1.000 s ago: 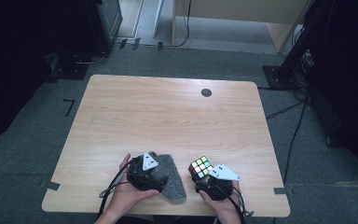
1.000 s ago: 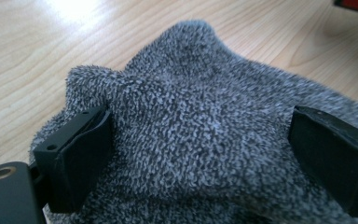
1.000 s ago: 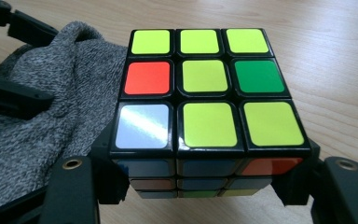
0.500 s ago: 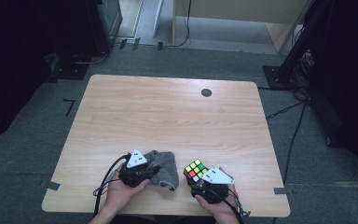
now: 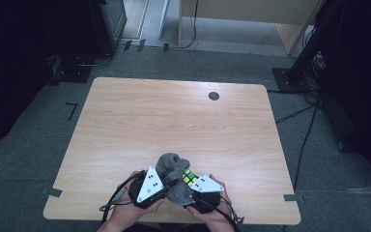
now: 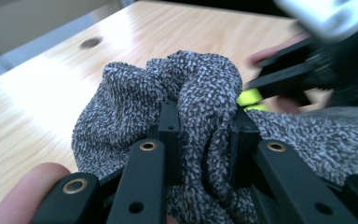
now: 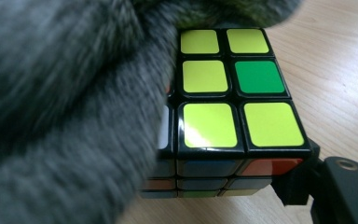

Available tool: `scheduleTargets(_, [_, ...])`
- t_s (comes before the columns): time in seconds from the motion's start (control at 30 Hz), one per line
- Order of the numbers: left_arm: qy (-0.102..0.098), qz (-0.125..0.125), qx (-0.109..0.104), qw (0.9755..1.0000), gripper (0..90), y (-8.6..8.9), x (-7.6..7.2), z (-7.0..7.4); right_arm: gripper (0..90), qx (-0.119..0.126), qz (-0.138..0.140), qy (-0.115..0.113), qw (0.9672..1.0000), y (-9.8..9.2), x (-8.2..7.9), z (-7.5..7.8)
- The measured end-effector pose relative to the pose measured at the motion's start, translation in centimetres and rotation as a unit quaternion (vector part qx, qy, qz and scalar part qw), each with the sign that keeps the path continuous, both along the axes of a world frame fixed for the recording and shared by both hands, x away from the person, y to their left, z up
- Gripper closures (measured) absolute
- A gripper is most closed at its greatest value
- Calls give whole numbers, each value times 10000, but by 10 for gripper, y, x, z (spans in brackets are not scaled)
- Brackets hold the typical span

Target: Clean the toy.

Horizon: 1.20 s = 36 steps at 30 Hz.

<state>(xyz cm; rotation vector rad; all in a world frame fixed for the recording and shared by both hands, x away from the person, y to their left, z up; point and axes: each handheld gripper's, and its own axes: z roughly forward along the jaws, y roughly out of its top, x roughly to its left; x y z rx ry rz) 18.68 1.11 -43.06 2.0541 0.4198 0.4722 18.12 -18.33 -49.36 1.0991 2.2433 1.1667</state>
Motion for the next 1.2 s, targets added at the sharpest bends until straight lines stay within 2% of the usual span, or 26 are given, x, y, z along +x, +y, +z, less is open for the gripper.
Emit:
scheduleTargets(0.03, [-81, -88, 65, 9999, 726, -3, -3, 0, 342, -18, 42, -15, 10000, 2, -1, 0])
scheduleTargets(0.07, [-80, -108, 96, 9999, 723, -5, -3, 0, 342, -46, 81, -41, 9999, 5, -2, 0])
scheduleTargets(0.13, [98, -141, 53, 9998, 714, -4, 1, -1, 342, -114, 112, -157, 9997, 8, -5, 1])
scheduleTargets(0.23, [242, 8, -100, 9997, 695, 4, 9, -2, 342, -154, 88, -261, 9995, 9, -7, 1])
scheduleTargets(0.33, [262, 266, -141, 9992, 697, 10, 13, -1, 343, -150, 61, -351, 9993, 8, -7, 3])
scheduleTargets(0.37, [352, 248, -206, 9989, 700, 11, 14, 0, 343, -117, 42, -331, 9994, 8, -7, 4])
scheduleTargets(0.43, [491, -62, -349, 9982, 708, 6, 9, 1, 343, -69, 66, -325, 9994, 8, -7, 3])
scheduleTargets(0.47, [492, -302, -339, 9978, 709, 1, 4, 1, 343, -57, 88, -344, 9994, 8, -7, 3])
scheduleTargets(0.5, [396, -401, -238, 9981, 709, -6, -2, 0, 342, -52, 116, -383, 9992, 9, -8, 3])
scheduleTargets(0.53, [264, -381, -143, 9988, 707, -10, -5, 0, 342, -81, 162, -429, 9989, 11, -9, 4])
scheduleTargets(0.57, [232, -344, -111, 9991, 704, -12, -5, 0, 343, -97, 229, -496, 9985, 12, -10, 3])
scheduleTargets(0.67, [454, -165, -298, 9984, 703, 0, 7, -1, 343, 14, 211, -480, 9986, 10, -11, 3])
scheduleTargets(0.8, [470, 188, -377, 9980, 708, 15, 17, 3, 343, 4, 244, -621, 9978, 8, -13, 6])
scheduleTargets(0.87, [501, 21, -455, 9977, 712, 12, 13, 4, 343, 44, 234, -607, 9979, 8, -14, 6])
scheduleTargets(0.9, [442, -165, -434, 9979, 710, 7, 8, 4, 343, 53, 233, -619, 9978, 9, -14, 7])
scheduleTargets(0.93, [327, -304, -327, 9985, 708, 0, 2, 3, 343, 43, 247, -637, 9977, 10, -14, 7])
scheduleTargets(1.0, [40, -212, -90, 9997, 700, -8, -5, 3, 343, -18, 250, -648, 9976, 12, -15, 7])
scheduleTargets(1.07, [121, -27, -181, 9998, 698, -2, 2, 3, 343, -17, 194, -636, 9978, 10, -15, 7])
scheduleTargets(1.1, [152, 149, -238, 9995, 698, 3, 7, 4, 343, -31, 204, -660, 9976, 9, -15, 7])
scheduleTargets(1.17, [212, 575, -254, 9978, 698, 15, 16, 5, 343, -53, 187, -704, 9973, 7, -15, 9])
scheduleTargets(1.2, [272, 659, -298, 9970, 699, 19, 18, 5, 343, 15, 169, -716, 9973, 6, -16, 10])
